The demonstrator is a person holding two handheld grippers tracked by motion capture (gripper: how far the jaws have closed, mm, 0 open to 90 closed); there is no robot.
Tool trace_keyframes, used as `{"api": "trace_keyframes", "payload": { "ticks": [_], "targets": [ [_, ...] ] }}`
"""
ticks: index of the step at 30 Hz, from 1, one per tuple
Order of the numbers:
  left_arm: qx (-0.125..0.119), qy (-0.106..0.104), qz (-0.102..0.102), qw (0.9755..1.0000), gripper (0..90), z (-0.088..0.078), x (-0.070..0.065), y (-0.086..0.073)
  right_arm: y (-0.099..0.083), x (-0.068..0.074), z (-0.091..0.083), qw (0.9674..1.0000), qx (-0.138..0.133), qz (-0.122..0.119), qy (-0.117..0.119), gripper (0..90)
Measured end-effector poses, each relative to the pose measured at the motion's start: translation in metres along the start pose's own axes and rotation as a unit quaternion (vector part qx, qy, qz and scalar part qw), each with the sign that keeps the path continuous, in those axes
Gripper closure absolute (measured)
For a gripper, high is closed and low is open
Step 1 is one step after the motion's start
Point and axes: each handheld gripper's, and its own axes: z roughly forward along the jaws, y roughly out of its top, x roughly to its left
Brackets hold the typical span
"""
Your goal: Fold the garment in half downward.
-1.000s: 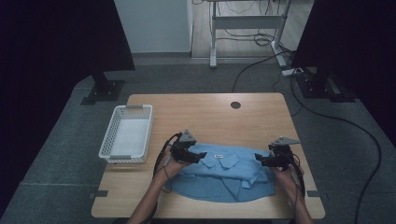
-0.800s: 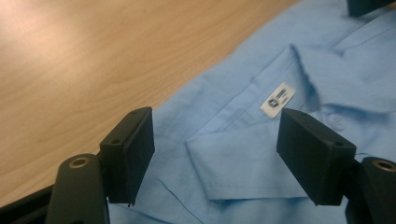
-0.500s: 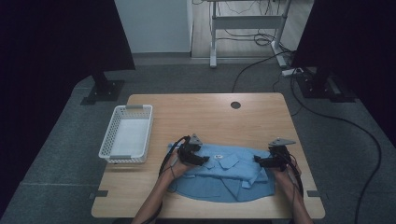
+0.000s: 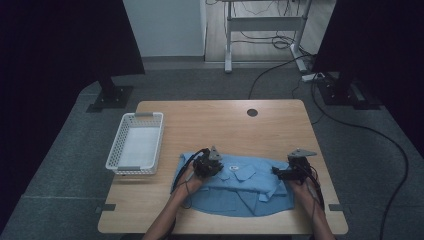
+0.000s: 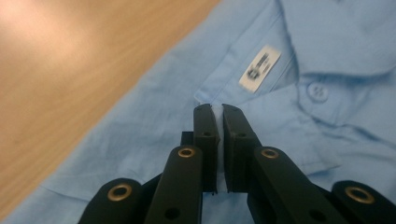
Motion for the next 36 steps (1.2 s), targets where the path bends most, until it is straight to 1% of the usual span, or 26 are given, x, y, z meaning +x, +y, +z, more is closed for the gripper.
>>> {"api": "trace_keyframes", "payload": {
  "ticks": [1, 3, 5, 7, 8, 11, 14, 17, 20, 21, 23, 25, 27, 29, 32, 34, 36],
  "targets": [
    [-0.011, -0.001, -0.002, 0.9999, 85.3, -0.005, -0.001, 0.002, 0.000, 0.000, 0.000, 1.0000, 0.000, 0.000, 0.000, 14.6],
    [-0.035, -0.010, -0.005, 0.9993, 85.4, -0.017, -0.003, 0.005, 0.000, 0.000, 0.000, 1.0000, 0.000, 0.000, 0.001, 14.7],
    [-0.064, -0.021, -0.005, 0.9977, 85.4, -0.033, -0.006, 0.009, 0.000, 0.000, 0.000, 1.0000, 0.000, 0.000, 0.001, 14.7],
    [-0.091, -0.035, -0.002, 0.9952, 85.5, -0.050, -0.011, 0.011, 0.000, 0.000, 0.000, 1.0000, 0.000, 0.000, 0.001, 14.7],
    [-0.101, -0.041, 0.002, 0.9940, 85.5, -0.058, -0.015, 0.012, 0.000, 0.000, 0.000, 1.0000, 0.000, 0.000, 0.001, 14.7],
    [-0.125, -0.053, 0.027, 0.9904, 85.4, -0.079, -0.028, 0.012, 0.000, 0.000, 0.000, 1.0000, 0.000, 0.000, 0.001, 14.8],
    [-0.137, -0.070, 0.047, 0.9870, 85.4, -0.094, -0.040, 0.007, 0.000, 0.000, 0.000, 1.0000, 0.000, 0.000, 0.000, 14.8],
    [-0.137, -0.092, 0.058, 0.9846, 85.3, -0.103, -0.051, -0.005, 0.000, 0.000, 0.000, 1.0000, 0.000, 0.000, 0.000, 14.8],
    [-0.130, -0.112, 0.056, 0.9835, 85.3, -0.104, -0.059, -0.023, 0.000, 0.000, 0.000, 1.0000, 0.000, 0.000, 0.000, 14.8],
    [-0.125, -0.121, 0.056, 0.9831, 85.3, -0.104, -0.061, -0.032, 0.000, 0.000, 0.000, 1.0000, 0.000, 0.000, 0.000, 14.8],
    [-0.117, -0.132, 0.055, 0.9829, 85.3, -0.102, -0.065, -0.043, 0.000, 0.000, 0.000, 1.0000, 0.000, 0.000, 0.000, 14.8],
    [-0.098, -0.139, 0.056, 0.9838, 85.2, -0.097, -0.068, -0.056, 0.000, 0.000, 0.000, 1.0000, 0.000, 0.001, -0.001, 14.8],
    [-0.087, -0.147, 0.054, 0.9839, 85.1, -0.093, -0.070, -0.065, 0.000, 0.000, 0.000, 1.0000, 0.000, 0.001, -0.002, 14.8],
    [-0.075, -0.157, 0.046, 0.9838, 85.0, -0.088, -0.072, -0.073, 0.000, 0.000, 0.000, 1.0000, 0.000, 0.001, -0.002, 14.7],
    [-0.056, -0.159, 0.042, 0.9847, 84.7, -0.081, -0.076, -0.082, 0.000, 0.000, 0.000, 1.0000, 0.000, 0.001, -0.002, 14.8],
    [-0.053, -0.160, 0.040, 0.9848, 84.2, -0.079, -0.076, -0.085, 0.000, 0.000, 0.000, 1.0000, 0.000, 0.001, -0.002, 14.8],
    [-0.063, -0.162, 0.037, 0.9841, 82.0, -0.083, -0.074, -0.084, 0.000, 0.000, 0.000, 1.0000, 0.000, 0.001, -0.002, 14.8]
  ]
}}
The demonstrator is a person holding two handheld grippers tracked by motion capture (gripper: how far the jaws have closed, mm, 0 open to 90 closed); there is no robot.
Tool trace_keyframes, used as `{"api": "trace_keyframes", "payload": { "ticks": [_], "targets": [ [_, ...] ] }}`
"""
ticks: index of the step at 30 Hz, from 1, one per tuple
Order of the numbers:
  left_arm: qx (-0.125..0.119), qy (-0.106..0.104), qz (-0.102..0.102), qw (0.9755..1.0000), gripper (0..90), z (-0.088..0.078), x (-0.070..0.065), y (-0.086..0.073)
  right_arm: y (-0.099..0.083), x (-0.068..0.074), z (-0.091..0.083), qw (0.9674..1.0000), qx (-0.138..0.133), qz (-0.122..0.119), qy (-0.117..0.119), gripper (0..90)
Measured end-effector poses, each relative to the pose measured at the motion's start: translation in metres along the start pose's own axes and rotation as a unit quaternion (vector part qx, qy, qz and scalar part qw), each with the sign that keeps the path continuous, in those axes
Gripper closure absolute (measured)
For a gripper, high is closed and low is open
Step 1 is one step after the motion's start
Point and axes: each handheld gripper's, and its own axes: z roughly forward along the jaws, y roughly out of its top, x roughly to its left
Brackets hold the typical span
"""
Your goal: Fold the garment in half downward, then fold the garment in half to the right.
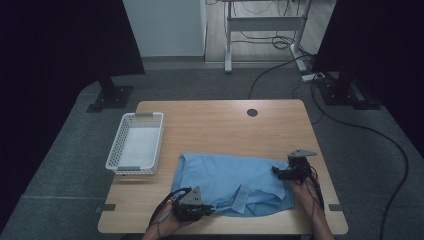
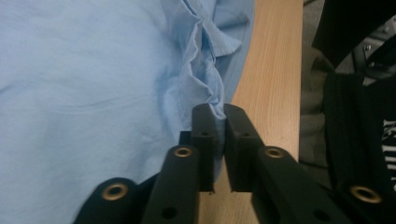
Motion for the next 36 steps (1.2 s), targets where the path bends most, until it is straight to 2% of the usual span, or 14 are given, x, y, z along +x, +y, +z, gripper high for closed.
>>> {"api": "trace_keyframes", "payload": {
  "ticks": [2, 4, 6, 8, 11, 13, 16, 18, 25, 26, 27, 28, 31, 36],
  "targets": [
    [-0.025, -0.005, -0.004, 0.9997, 71.9, -0.006, 0.002, 0.003, 0.000, 0.000, 0.000, 1.0000, 0.000, 0.000, 0.000, 14.8],
    [-0.048, 0.000, -0.005, 0.9988, 60.4, -0.014, 0.005, 0.007, 0.000, 0.000, 0.000, 1.0000, 0.000, 0.000, -0.001, 14.8],
    [-0.060, 0.024, 0.001, 0.9979, 51.9, -0.021, 0.008, 0.012, 0.000, 0.000, 0.000, 1.0000, 0.000, 0.001, -0.001, 14.8],
    [-0.061, 0.049, 0.000, 0.9969, 47.5, -0.027, 0.013, 0.015, 0.000, 0.000, 0.000, 1.0000, 0.000, 0.001, -0.001, 14.8],
    [-0.051, 0.090, -0.014, 0.9945, 39.0, -0.032, 0.023, 0.017, 0.000, 0.000, 0.000, 1.0000, 0.000, 0.001, -0.001, 14.8],
    [-0.054, 0.109, -0.037, 0.9919, 32.9, -0.034, 0.032, 0.016, 0.000, 0.000, 0.000, 1.0000, -0.001, 0.001, -0.002, 14.8],
    [-0.057, 0.134, -0.074, 0.9866, 27.2, -0.036, 0.044, 0.014, 0.000, 0.000, 0.000, 1.0000, -0.001, 0.001, -0.002, 14.8],
    [-0.051, 0.153, -0.090, 0.9827, 23.2, -0.037, 0.052, 0.012, 0.000, 0.000, 0.000, 1.0000, -0.001, 0.001, -0.002, 14.8],
    [-0.032, 0.217, -0.144, 0.9650, 8.7, -0.040, 0.073, 0.009, 0.000, 0.000, 0.000, 1.0000, 0.000, 0.001, -0.002, 14.8],
    [-0.032, 0.217, -0.144, 0.9650, 6.5, -0.040, 0.073, 0.009, 0.000, 0.000, 0.000, 1.0000, 0.000, 0.001, -0.002, 14.8],
    [-0.030, 0.230, -0.161, 0.9592, 5.1, -0.040, 0.079, 0.007, 0.000, 0.000, 0.000, 1.0000, 0.000, 0.001, -0.002, 14.8],
    [-0.030, 0.230, -0.161, 0.9592, 4.7, -0.040, 0.079, 0.007, 0.000, 0.000, 0.000, 1.0000, 0.000, 0.001, -0.002, 14.8],
    [-0.028, 0.242, -0.181, 0.9529, 3.7, -0.037, 0.087, 0.003, 0.000, 0.000, 0.000, 1.0000, 0.000, 0.001, -0.002, 14.8],
    [-0.016, 0.254, -0.201, 0.9460, 1.6, -0.028, 0.098, -0.004, 0.000, 0.000, 0.000, 1.0000, 0.000, 0.001, -0.002, 14.8]
  ]
}}
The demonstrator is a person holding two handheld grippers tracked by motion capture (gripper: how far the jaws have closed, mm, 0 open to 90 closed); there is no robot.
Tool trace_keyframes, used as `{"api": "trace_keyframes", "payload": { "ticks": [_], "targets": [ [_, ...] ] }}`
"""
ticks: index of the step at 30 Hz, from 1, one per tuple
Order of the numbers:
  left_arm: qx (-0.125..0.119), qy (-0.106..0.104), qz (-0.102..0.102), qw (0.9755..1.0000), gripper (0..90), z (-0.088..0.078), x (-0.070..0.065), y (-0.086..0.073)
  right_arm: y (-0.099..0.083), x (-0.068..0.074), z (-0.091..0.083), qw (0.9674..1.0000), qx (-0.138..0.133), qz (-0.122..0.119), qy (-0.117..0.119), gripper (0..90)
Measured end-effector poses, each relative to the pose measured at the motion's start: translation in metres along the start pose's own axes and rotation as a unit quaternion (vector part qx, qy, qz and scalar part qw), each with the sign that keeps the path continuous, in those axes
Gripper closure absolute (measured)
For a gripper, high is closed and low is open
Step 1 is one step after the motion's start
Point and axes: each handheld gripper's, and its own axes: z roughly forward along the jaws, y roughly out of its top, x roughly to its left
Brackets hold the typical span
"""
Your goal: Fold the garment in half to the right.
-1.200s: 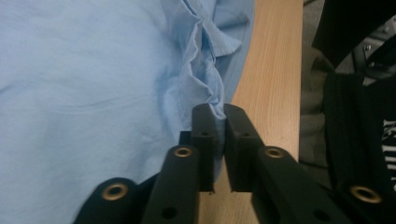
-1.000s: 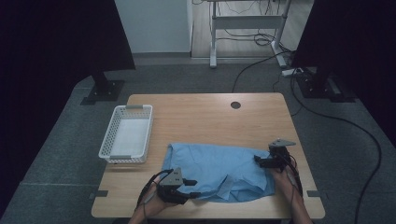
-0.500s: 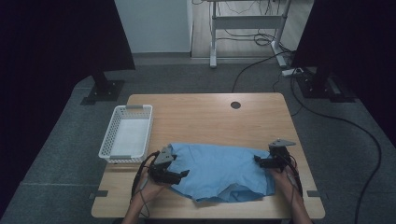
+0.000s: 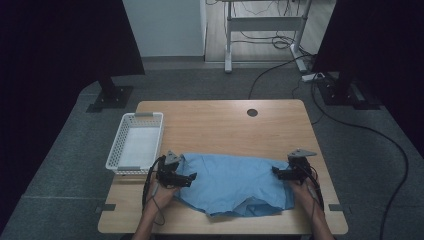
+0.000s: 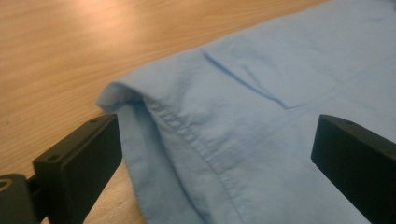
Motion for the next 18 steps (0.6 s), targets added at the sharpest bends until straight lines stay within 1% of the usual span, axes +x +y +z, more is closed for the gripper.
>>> {"api": "trace_keyframes", "payload": {
  "ticks": [4, 9, 11, 18],
  "targets": [
    [0.017, 0.011, -0.011, 0.9997, 0.0, 0.013, 0.004, -0.006, 0.000, 0.000, 0.000, 1.0000, 0.000, 0.000, 0.000, 14.7],
    [0.043, 0.034, -0.011, 0.9985, 0.0, 0.026, 0.010, -0.016, 0.000, 0.000, 0.000, 1.0000, 0.000, 0.000, 0.000, 14.7],
    [0.036, 0.045, -0.002, 0.9984, 0.0, 0.029, 0.010, -0.019, 0.000, 0.000, 0.000, 1.0000, 0.000, 0.000, 0.000, 14.7],
    [0.034, 0.047, -0.003, 0.9983, 0.0, 0.029, 0.008, -0.020, 0.000, 0.000, 0.000, 1.0000, 0.000, -0.001, -0.001, 14.2]
  ]
}}
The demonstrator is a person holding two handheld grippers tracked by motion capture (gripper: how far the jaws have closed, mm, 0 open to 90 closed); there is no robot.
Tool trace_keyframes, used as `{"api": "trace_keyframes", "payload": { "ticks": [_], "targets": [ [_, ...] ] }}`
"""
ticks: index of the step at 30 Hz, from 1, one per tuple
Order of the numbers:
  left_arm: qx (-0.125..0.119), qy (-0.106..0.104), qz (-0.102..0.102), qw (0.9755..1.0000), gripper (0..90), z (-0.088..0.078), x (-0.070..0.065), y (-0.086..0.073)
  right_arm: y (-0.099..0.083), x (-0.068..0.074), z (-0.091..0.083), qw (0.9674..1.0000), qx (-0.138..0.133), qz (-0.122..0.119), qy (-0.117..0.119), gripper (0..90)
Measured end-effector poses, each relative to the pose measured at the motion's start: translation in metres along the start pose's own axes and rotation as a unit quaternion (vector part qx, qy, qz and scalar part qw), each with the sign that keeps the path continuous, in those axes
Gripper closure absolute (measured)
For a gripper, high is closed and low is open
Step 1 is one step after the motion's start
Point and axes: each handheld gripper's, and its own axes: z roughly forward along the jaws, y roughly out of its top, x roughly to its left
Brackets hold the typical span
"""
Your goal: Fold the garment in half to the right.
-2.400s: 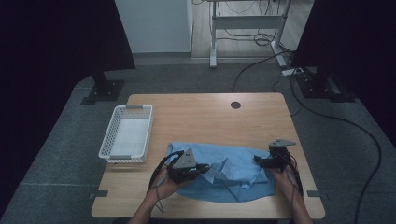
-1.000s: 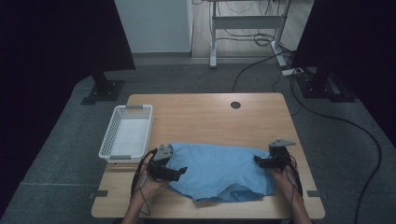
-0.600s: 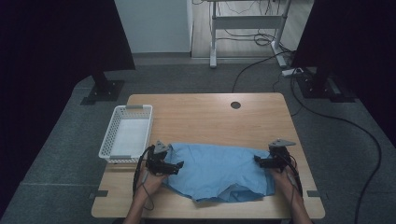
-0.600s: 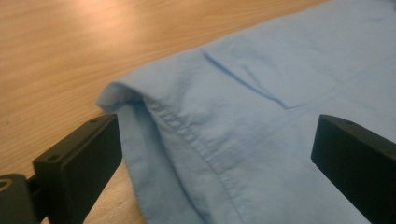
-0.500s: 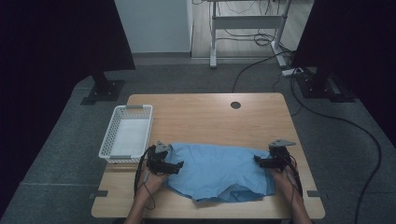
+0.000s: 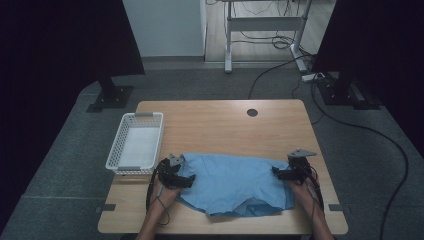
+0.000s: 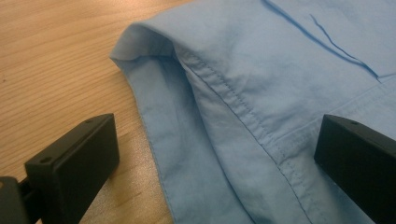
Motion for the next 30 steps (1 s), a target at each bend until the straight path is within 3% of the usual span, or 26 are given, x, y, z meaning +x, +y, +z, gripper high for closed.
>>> {"api": "trace_keyframes", "payload": {
  "ticks": [9, 14, 21, 30],
  "targets": [
    [-0.007, 0.001, -0.003, 1.0000, 4.0, -0.005, -0.003, -0.004, 0.002, -0.001, -0.003, 0.9999, 0.006, 0.013, 0.007, 14.3],
    [-0.009, 0.003, -0.005, 0.9999, 6.0, -0.007, -0.003, -0.006, 0.010, 0.006, -0.011, 1.0000, 0.000, 0.003, 0.009, 14.0],
    [-0.010, 0.002, -0.005, 0.9999, 6.1, -0.008, -0.004, -0.007, 0.030, 0.028, -0.016, 0.9994, -0.002, -0.024, 0.025, 12.8],
    [-0.010, 0.002, -0.004, 0.9999, 6.0, -0.008, -0.004, -0.007, 0.056, 0.069, -0.010, 0.9962, -0.004, -0.061, 0.063, 12.8]
  ]
}}
